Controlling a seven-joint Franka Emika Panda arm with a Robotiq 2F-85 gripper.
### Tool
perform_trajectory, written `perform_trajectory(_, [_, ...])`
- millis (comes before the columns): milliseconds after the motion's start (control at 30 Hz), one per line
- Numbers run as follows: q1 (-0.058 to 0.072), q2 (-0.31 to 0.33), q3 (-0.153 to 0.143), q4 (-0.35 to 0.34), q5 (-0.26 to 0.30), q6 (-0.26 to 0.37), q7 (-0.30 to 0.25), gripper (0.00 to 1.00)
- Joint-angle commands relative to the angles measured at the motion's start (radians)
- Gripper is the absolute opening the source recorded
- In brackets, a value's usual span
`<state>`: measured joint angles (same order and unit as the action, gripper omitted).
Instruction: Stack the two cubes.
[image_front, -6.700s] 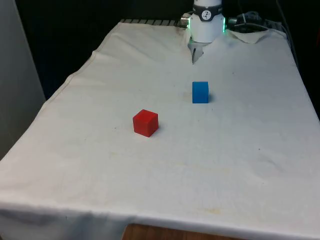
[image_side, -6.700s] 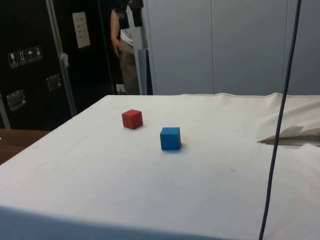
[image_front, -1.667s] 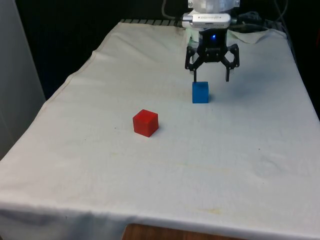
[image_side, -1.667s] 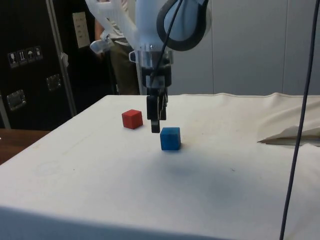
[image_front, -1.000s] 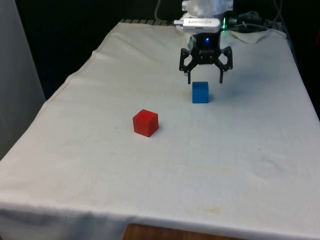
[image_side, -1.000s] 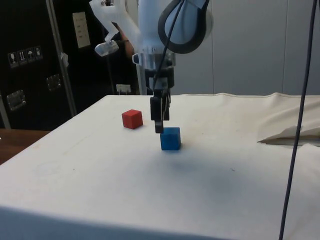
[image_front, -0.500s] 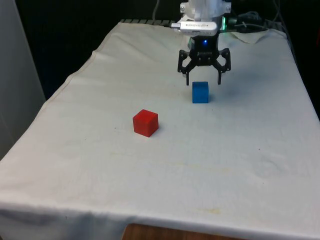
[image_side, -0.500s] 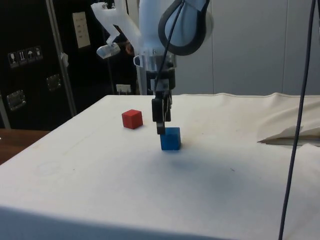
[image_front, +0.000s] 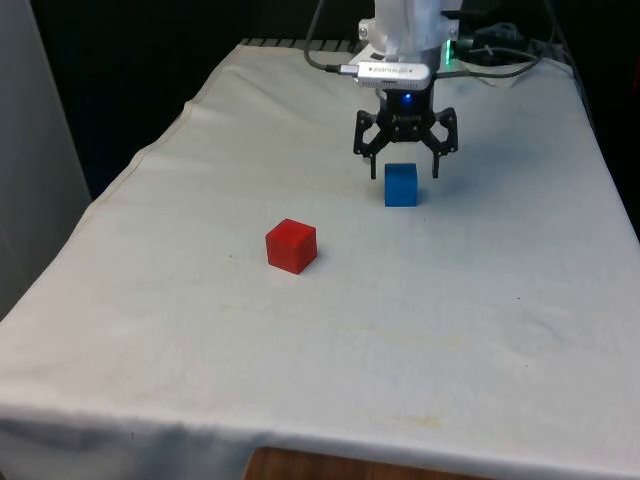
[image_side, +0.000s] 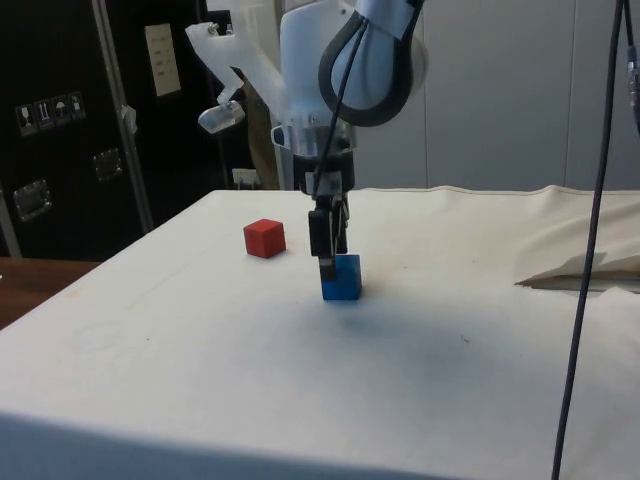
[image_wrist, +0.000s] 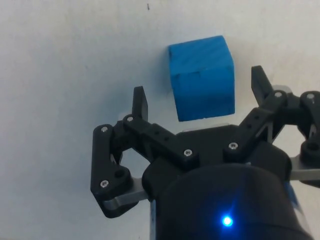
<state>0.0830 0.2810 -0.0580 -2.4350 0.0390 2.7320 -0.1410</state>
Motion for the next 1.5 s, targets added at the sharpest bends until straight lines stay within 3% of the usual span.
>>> perform_trajectory(0, [0.000,0.003,-0.001,0.000,0.000,0.001,0.000,1.00])
perform_trajectory(67, [-0.008,0.018,0.007,0.003,0.015,0.016,-0.014,1.00])
perform_trajectory(267, [-0.009,0.038,0.004,0.005,0.014,0.027,-0.015,1.00])
perform_trajectory(300, [-0.001,0.035,-0.006,0.005,0.000,0.017,-0.002,1.00])
perform_trajectory(333, [-0.009,0.041,0.004,0.005,0.014,0.029,-0.015,1.00])
perform_trajectory(533, [-0.008,0.055,0.000,0.007,0.009,0.034,-0.012,0.97])
perform_trajectory(600, [-0.002,0.051,-0.007,0.006,0.000,0.022,-0.003,0.79])
perform_trajectory(633, [-0.008,0.057,-0.001,0.007,0.009,0.035,-0.011,0.79])
perform_trajectory(667, [-0.007,0.058,-0.001,0.008,0.008,0.035,-0.011,0.69])
perform_trajectory(733, [-0.007,0.059,-0.001,0.008,0.008,0.035,-0.011,0.46])
perform_trajectory(833, [-0.007,0.061,-0.002,0.009,0.008,0.035,-0.010,0.00])
perform_trajectory(1233, [-0.002,0.055,-0.008,0.011,0.000,0.022,-0.003,0.00])
perform_trajectory(1467, [-0.004,-0.029,-0.012,0.008,0.004,-0.057,-0.005,0.00])
